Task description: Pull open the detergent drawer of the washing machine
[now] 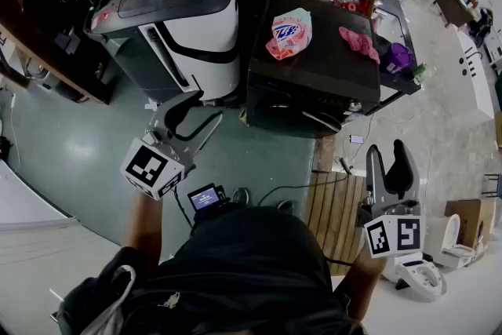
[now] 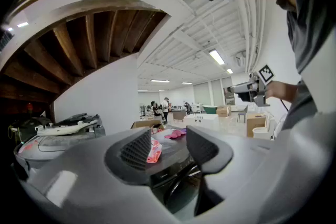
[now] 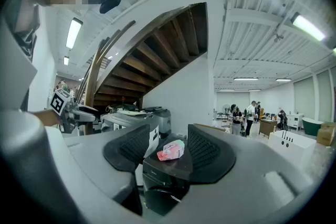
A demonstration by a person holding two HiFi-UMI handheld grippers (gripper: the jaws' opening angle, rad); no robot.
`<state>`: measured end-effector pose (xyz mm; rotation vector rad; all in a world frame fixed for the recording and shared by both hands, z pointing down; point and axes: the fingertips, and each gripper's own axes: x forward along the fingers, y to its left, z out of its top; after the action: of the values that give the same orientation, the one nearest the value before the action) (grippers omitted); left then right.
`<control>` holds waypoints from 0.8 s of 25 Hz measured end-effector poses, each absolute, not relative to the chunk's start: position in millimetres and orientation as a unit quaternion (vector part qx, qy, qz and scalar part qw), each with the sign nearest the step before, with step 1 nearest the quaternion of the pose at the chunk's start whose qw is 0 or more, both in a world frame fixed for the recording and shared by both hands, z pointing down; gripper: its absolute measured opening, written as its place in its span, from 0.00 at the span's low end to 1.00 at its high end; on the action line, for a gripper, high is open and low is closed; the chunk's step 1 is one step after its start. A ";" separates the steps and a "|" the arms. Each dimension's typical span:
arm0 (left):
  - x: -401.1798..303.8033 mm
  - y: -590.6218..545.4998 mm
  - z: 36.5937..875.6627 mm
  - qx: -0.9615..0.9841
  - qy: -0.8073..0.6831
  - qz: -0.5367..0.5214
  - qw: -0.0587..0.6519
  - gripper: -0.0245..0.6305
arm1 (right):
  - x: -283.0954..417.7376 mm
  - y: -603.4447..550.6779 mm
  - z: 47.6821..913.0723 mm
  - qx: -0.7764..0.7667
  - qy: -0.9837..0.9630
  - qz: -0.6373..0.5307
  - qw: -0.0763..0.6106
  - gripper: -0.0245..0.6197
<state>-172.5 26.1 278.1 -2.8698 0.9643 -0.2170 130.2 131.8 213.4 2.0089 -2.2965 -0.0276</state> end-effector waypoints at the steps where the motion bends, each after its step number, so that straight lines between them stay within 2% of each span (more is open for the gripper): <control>1: -172.6 26.0 277.9 -0.945 0.315 -0.071 0.054 0.38 | 129.0 131.7 213.5 0.658 -0.751 -0.009 0.045 0.37; 12: -177.0 17.7 279.4 -0.952 0.293 -0.069 0.058 0.38 | 116.6 130.2 217.9 0.667 -0.744 -0.006 0.047 0.37; 20: -167.2 12.5 280.2 -0.959 0.270 -0.065 0.062 0.38 | 123.7 134.8 219.5 0.684 -0.729 0.017 0.020 0.37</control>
<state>-167.2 12.5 280.2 -2.8990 0.8154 -0.1969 123.7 134.8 219.5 2.1205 -2.2618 0.0513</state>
